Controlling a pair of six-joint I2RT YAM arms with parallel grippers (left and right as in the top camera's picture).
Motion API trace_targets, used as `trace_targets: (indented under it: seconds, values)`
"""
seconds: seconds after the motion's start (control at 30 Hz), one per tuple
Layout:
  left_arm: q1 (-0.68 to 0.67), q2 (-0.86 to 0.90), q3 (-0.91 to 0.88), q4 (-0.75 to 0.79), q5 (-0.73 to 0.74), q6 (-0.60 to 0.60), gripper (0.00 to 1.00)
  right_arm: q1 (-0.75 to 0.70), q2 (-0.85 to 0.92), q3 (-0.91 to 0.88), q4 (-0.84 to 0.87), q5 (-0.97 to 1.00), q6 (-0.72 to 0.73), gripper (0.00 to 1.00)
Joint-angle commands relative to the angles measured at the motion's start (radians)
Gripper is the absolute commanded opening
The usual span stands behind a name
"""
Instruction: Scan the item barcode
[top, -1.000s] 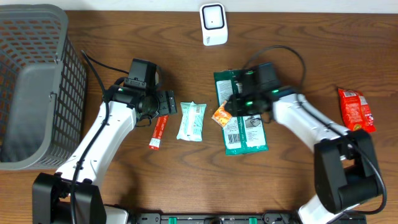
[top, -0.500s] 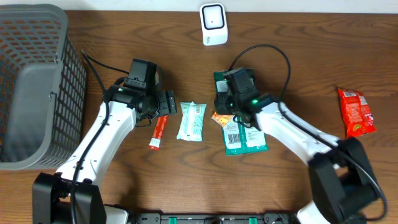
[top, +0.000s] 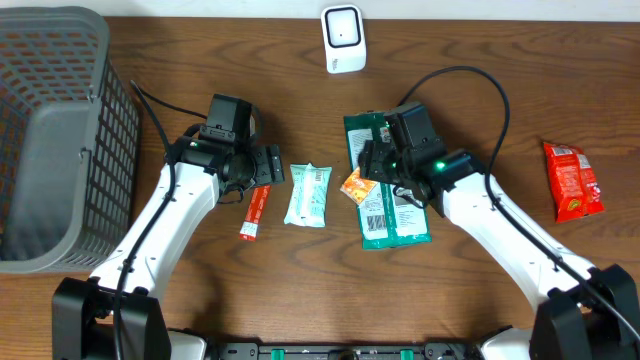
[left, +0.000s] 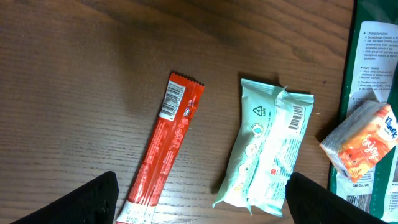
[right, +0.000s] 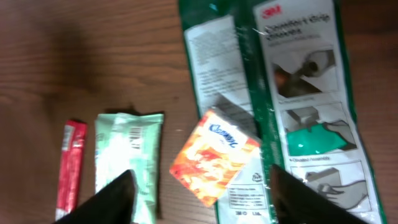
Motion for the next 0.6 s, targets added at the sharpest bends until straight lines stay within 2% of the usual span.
trace_targets:
  seconds: [0.0, 0.13, 0.3, 0.43, 0.53, 0.57]
  values:
    - [0.003, 0.001, 0.008, -0.001, -0.006, 0.005, 0.87, -0.007, 0.045, -0.005, -0.006, 0.013, 0.054, 0.57]
    - [0.003, 0.001, 0.008, -0.001, -0.006, 0.005, 0.87, -0.007, 0.075, -0.025, -0.005, 0.014, 0.072, 0.51]
    - [0.003, 0.001, 0.008, -0.002, -0.006, 0.006, 0.87, -0.043, 0.087, -0.044, -0.002, 0.023, 0.071, 0.51]
    - [0.003, 0.001, 0.008, -0.002, -0.006, 0.006, 0.87, -0.118, 0.033, -0.041, 0.003, -0.010, -0.019, 0.59]
    - [0.003, 0.001, 0.008, 0.007, -0.006, 0.006, 0.87, -0.226, -0.011, -0.040, -0.005, -0.037, -0.095, 0.62]
    - [0.003, 0.001, 0.008, 0.011, -0.005, 0.005, 0.99, -0.260, -0.016, -0.040, -0.006, -0.053, -0.110, 0.63]
